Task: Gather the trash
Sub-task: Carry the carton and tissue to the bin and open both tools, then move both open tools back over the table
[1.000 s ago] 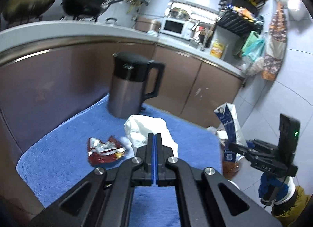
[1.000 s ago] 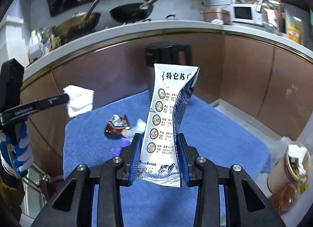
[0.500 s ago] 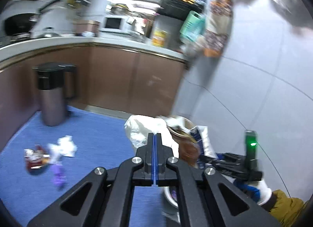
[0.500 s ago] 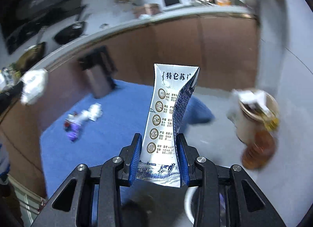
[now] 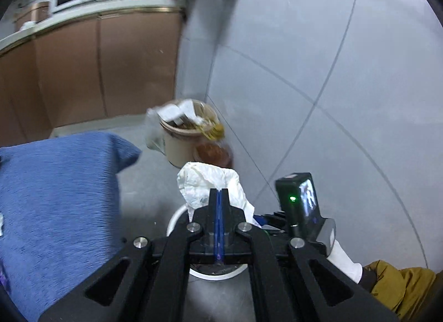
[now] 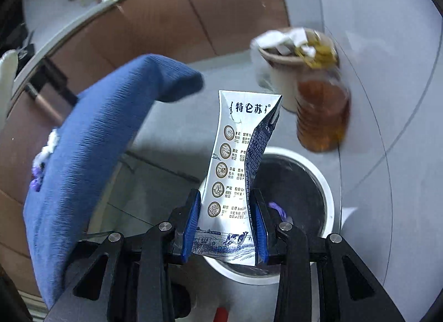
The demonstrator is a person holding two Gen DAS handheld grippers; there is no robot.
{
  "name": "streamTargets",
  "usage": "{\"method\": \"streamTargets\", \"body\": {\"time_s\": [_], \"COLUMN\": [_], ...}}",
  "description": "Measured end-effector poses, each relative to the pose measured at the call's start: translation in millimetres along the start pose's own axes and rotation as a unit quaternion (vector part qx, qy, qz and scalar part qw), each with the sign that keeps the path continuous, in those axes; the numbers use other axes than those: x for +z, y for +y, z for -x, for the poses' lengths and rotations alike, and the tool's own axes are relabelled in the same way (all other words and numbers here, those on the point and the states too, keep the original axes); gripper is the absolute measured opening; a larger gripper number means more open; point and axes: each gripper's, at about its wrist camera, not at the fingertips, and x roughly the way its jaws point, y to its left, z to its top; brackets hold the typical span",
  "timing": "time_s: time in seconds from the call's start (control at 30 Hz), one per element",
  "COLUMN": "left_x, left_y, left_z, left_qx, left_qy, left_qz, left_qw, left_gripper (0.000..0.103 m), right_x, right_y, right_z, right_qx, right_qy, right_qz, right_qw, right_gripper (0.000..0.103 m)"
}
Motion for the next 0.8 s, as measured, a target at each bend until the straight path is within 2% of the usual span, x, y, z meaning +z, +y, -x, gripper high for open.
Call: {"method": "streamTargets", "body": {"time_s": [0.13, 0.23, 0.37, 0.53, 0.57, 0.67, 0.7, 0.8], "left_x": [-1, -5, -10, -11, -11, -11, -11, -12], "left_y": [-14, -16, -16, -11, -9, -3, -1, 6], "left_z": [-43, -62, -72, -59, -55, -39, -34, -17], "left_qx": [0.008, -0.004, -0.012, -0.006, -0.003, 0.012, 0.018, 0.029], "left_qy": [0.036, 0.060, 0.072, 0.062, 0.058, 0.034, 0.025, 0.008], "left_qz": [-0.019, -0.013, -0.010, -0.003, 0.000, 0.008, 0.009, 0.015], "left_qw": [0.9992, 0.9981, 0.9973, 0.9981, 0.9983, 0.9993, 0.9995, 0.9994], "left_gripper": [0.002, 0.003, 0.003, 0.005, 0.011, 0.040, 0.043, 0.043], "right_x": [-7, -12, -16, -13, -13, -10, -10, -6], "right_y": [-24, -34, -47, -53, -51, -45, -42, -29], "right_z": [-22, -32, -37, -38, -38, -34, -33, -24], "right_qx": [-0.007, -0.023, -0.034, -0.041, -0.042, -0.039, -0.038, -0.035], "right_qy": [0.021, 0.033, 0.039, 0.037, 0.036, 0.031, 0.029, 0.018], "right_qz": [-0.029, -0.037, -0.051, -0.060, -0.060, -0.054, -0.051, -0.039], "right_qw": [0.999, 0.999, 0.997, 0.997, 0.997, 0.997, 0.998, 0.998], "right_gripper": [0.037, 0.039, 0.044, 0.051, 0.052, 0.052, 0.053, 0.053]}}
